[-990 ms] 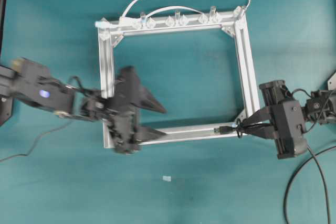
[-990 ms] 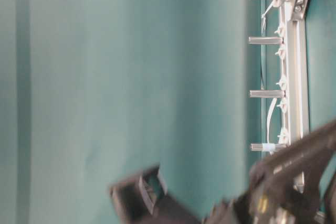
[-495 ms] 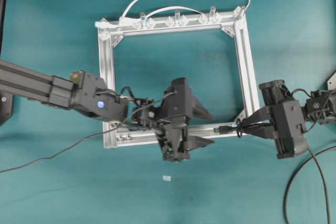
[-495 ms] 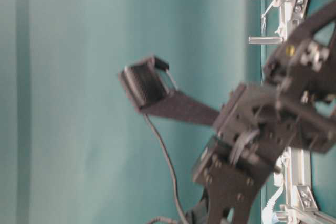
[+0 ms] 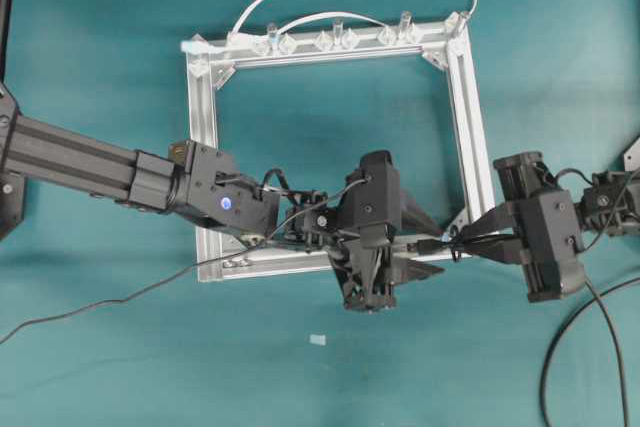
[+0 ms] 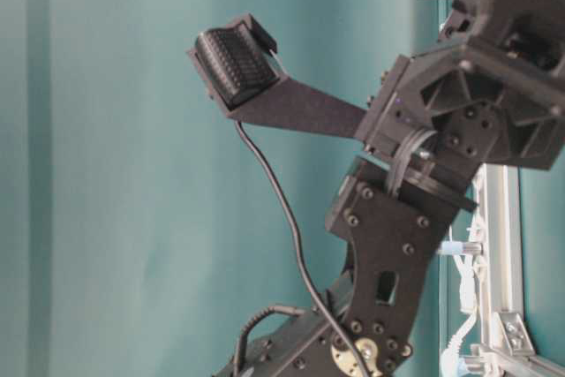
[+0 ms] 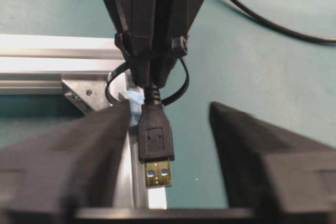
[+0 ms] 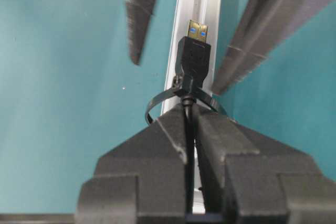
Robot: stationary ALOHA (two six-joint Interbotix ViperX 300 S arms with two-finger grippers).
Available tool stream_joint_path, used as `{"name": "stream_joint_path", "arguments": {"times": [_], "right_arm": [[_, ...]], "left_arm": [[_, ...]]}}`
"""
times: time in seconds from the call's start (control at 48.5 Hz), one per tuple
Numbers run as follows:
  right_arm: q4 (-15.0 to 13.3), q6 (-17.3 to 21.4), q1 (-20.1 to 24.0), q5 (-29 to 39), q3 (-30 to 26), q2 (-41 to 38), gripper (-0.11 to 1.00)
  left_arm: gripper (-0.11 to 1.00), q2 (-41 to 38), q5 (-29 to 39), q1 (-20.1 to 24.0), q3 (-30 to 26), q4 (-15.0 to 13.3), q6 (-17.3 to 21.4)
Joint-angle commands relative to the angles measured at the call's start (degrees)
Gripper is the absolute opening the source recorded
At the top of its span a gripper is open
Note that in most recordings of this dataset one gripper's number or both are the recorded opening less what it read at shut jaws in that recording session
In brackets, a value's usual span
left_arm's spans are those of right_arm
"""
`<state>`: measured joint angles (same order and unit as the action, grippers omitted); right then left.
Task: Insert the wire through the string loop located on the right side.
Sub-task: 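Grasp the USB plug tip with the left gripper past the loop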
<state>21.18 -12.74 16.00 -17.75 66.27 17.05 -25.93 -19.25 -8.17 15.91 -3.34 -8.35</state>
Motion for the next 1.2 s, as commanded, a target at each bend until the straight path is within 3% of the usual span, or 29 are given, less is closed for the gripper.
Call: {"name": "stream_joint_path", "arguments": {"times": [0.0, 0.144, 0.413, 0.619, 1.176], "right_arm": [[-0.09, 0.00, -0.18, -0.62, -0.35, 0.26, 0.08], [-0.09, -0.09, -0.18, -0.62, -0.35, 0.35, 0.08], [-0.09, 0.00, -0.18, -0.62, -0.35, 0.35, 0.08], [-0.09, 0.00, -0.18, -2.55, -0.35, 0.35, 0.08], [-0.09, 0.88, -0.18, -2.11, 0.88, 0.35, 0.08]], "left_arm": [[0.51, 1.23, 0.44, 0.26, -1.32, 0.09, -0.18], [0.32, 1.05, 1.49, 0.18, -1.32, 0.09, -0.35], [0.32, 1.23, 3.25, 0.35, -1.32, 0.09, -0.26], [0.24, 1.58, 3.69, 0.70, -1.32, 0.09, -0.26], [0.24, 2.02, 3.69, 0.70, -1.23, 0.09, -0.26]]}}
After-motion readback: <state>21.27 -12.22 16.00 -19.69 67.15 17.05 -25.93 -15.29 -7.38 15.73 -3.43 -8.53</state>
